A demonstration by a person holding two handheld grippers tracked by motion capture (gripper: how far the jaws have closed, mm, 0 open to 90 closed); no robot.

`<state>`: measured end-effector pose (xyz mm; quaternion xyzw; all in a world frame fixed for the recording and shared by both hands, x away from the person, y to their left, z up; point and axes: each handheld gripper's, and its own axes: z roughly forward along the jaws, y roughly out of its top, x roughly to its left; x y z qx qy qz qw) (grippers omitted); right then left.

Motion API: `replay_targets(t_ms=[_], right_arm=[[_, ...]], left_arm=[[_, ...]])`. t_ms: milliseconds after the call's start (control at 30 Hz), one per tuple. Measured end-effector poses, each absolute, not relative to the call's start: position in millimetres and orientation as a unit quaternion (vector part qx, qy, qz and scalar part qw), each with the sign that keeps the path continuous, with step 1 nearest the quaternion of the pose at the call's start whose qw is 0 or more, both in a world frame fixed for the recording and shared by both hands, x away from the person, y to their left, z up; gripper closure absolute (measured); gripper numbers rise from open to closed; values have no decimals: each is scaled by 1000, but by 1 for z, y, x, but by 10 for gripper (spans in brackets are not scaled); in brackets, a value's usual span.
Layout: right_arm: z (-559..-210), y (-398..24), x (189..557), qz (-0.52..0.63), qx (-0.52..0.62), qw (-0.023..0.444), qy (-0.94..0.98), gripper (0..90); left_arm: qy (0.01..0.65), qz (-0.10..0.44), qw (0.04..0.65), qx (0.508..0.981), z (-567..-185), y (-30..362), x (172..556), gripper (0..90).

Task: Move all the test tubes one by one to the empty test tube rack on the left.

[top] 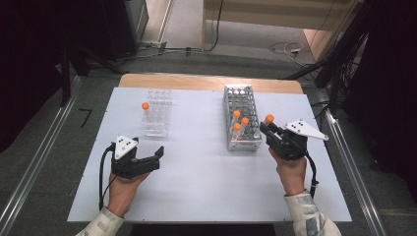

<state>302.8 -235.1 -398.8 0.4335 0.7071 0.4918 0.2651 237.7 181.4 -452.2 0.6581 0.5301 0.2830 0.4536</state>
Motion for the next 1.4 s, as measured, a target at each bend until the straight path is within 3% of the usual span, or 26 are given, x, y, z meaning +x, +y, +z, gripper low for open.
replay_targets(t_ms=[533,1400], right_arm=[[-402,-212,271,500,397,229,735,719],[-441,-143,264,477,335,183,792,719]], left_arm=[[527,283,454,661,-453,180,237,93],[500,272,477,670,-447,162,229,114]])
